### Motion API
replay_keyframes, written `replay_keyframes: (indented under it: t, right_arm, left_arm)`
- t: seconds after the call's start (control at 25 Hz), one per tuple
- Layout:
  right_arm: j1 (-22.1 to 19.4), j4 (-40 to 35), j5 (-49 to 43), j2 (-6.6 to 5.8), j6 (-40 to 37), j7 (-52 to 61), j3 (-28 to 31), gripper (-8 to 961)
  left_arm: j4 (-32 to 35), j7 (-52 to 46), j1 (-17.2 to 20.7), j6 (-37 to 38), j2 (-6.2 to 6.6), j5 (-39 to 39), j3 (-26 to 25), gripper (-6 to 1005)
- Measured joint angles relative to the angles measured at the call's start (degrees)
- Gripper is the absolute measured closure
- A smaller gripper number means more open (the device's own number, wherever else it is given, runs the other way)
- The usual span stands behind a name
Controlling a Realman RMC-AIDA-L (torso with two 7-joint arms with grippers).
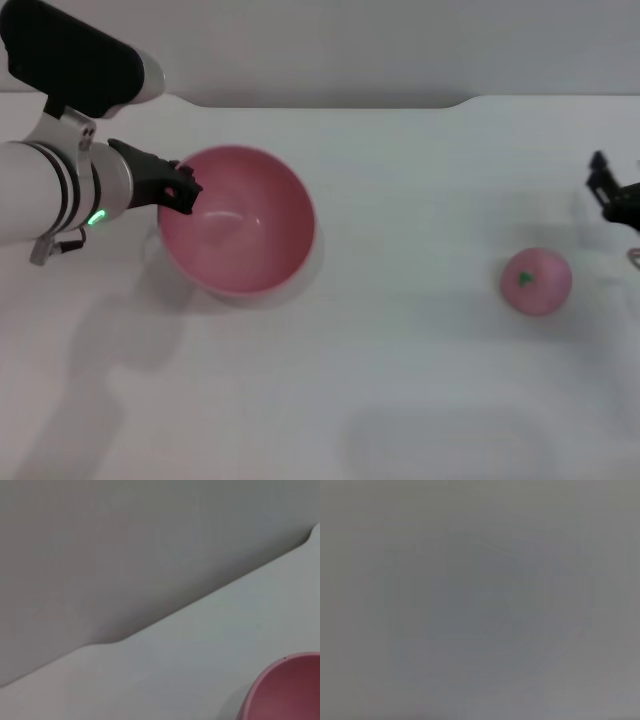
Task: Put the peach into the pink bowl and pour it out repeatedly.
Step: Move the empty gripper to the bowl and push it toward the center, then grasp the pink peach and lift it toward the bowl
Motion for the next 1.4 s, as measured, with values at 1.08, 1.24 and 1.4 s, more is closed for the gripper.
replay_keyframes:
  t: [1.08, 1.24, 1.4]
  right_arm:
    - [-0.1, -60.0, -62.3, 0.39, 19.7, 91.8, -25.5, 299]
    - [3.7, -63.9, -80.0, 0.04, 18.4, 109.3, -27.1, 301]
    - [7.4, -65.6, -94.8, -0.07, 15.4, 122.9, -27.7, 304]
  left_arm:
    - [-7.8, -0.7, -6.9, 0.7, -0.27, -0.2, -3.2, 949]
    - [-8.6, -1.4, -7.7, 0.8, -0.22, -0.3, -3.2, 949]
    - [-9.6, -1.6, -8.5, 0.9, -0.22, -0.3, -3.3, 950]
